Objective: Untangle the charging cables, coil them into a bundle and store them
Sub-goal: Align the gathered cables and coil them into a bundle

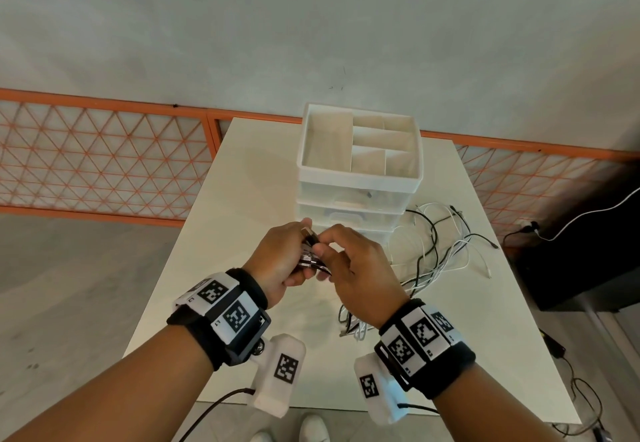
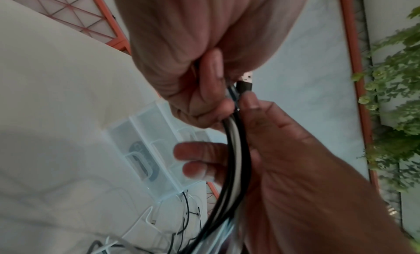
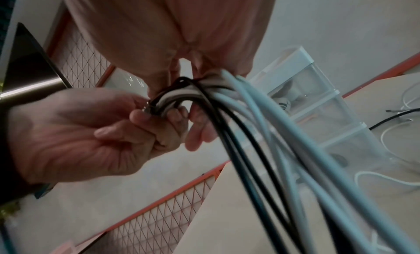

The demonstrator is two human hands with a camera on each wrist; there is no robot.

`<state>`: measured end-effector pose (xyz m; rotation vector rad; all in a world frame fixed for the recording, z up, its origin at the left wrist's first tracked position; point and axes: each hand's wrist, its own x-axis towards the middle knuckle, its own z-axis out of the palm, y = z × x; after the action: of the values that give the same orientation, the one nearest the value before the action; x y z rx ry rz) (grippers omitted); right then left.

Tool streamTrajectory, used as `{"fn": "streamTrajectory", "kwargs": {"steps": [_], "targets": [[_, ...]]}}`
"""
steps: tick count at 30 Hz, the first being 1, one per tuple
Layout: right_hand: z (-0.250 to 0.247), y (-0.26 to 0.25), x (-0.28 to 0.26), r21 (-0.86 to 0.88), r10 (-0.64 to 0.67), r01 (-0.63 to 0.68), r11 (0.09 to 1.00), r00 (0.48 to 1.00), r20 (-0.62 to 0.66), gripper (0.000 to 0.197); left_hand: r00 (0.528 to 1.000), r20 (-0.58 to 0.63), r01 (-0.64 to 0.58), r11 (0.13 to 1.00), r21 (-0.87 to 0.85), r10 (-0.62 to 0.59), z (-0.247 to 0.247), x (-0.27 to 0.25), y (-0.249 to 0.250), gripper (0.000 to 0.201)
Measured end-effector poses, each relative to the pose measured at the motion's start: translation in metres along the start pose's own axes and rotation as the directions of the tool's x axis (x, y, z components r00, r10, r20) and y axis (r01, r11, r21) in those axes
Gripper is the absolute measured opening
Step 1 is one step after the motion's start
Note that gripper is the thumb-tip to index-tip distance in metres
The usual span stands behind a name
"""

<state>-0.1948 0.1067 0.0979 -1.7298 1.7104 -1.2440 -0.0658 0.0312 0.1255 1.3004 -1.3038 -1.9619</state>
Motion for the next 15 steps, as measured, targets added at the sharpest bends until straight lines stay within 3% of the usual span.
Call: {"fn": "streamTrajectory", "kwargs": {"steps": [4, 6, 9, 15], "targets": [[0.005, 0.004, -0.003, -0.076, -0.018, 0.023, 0.997, 0.998, 0.064, 0.013, 0.999, 0.006, 0.033, 0.999, -0.040, -0.033, -0.001, 0.000, 0.000, 0.065], [0.005, 0.002, 0.000, -0.078, -0.019, 0.025, 0.997, 0.997, 0.076, 0.013, 1.000, -0.002, 0.016, 0.999, 0.030, -0.016, -0.001, -0.001, 0.000, 0.056], [0.000, -0.006, 0.010, 0.017, 0.079, -0.081, 0.997, 0.992, 0.094, 0.011, 0.998, -0.057, -0.009, 0.998, 0.058, 0.012, -0.001, 0.002, 0.000, 0.028], [-0.005, -0.008, 0.016, 0.019, 0.190, -0.197, 0.980, 0.962, 0.198, 0.036, 0.982, -0.183, -0.051, 0.999, -0.011, 0.048, 0.001, 0.008, 0.009, 0.025]]}}
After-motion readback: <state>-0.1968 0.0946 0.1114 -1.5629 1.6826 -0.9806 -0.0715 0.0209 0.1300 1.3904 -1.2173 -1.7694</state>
